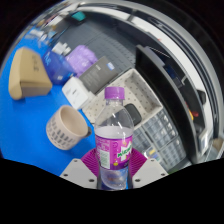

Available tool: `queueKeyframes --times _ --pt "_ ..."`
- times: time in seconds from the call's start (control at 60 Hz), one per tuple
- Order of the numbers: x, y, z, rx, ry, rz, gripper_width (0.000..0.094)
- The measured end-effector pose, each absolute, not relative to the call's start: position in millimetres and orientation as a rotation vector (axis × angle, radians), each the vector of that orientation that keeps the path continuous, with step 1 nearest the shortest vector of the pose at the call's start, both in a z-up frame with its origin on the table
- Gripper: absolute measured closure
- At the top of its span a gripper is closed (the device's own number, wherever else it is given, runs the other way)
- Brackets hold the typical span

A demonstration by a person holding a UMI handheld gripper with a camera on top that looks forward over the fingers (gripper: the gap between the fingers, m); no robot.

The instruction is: Pour water

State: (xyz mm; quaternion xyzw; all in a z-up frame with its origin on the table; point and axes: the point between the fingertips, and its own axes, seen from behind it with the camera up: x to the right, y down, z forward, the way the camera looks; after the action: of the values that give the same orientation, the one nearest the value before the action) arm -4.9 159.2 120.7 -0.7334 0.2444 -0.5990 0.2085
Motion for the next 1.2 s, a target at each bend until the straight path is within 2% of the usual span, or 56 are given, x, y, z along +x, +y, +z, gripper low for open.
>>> queueKeyframes --times 0.1,0.35,0.6,0.717,0.867,1.0,1.1,1.2 --pt "19 147 125 -2.2 0.46 -1.82 0.0584" --pt "47 144 140 -2.435 -0.082 -2.094 0.0583" --pt "62 152 162 -2.51 -0.599 -2.327 0.0584" --pt "67 156 165 -2.489 -0.781 -2.408 0.0583" --pt "68 157 158 -2.484 -0.744 -2.388 0.0584" --pt "63 163 168 -2.418 -0.667 -2.383 0.0585" --pt "60 159 178 -2.368 -0.438 -2.325 0.0585" --pt "58 150 180 -2.306 -0.039 -2.133 0.0583"
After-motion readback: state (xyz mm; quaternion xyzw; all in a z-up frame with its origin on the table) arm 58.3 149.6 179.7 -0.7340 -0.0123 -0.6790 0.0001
